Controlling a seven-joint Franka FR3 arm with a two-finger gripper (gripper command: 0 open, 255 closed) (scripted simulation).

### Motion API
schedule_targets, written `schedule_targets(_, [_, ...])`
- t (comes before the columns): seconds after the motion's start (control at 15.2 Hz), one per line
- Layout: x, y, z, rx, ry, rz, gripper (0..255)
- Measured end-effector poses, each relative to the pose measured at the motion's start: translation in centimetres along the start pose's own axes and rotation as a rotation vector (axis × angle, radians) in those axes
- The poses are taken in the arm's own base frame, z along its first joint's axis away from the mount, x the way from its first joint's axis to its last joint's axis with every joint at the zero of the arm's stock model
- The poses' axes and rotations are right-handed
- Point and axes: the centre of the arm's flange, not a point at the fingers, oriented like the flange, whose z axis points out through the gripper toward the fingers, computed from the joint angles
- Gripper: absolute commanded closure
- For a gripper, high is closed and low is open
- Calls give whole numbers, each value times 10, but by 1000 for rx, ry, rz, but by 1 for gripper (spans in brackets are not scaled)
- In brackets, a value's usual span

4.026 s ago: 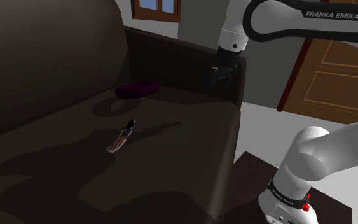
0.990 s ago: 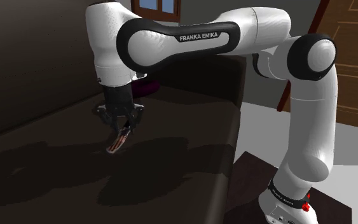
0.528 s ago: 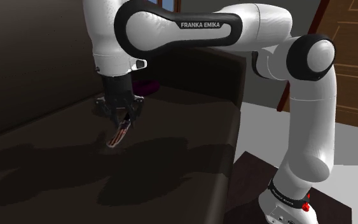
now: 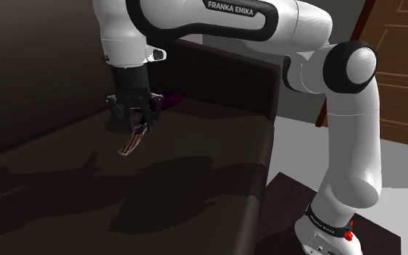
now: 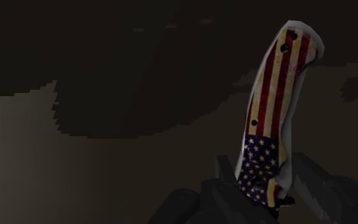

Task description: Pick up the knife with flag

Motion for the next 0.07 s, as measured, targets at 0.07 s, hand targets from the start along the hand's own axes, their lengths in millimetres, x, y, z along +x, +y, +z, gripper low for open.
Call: schedule_targets(0.07, [0,1,-3,0,0,0,255])
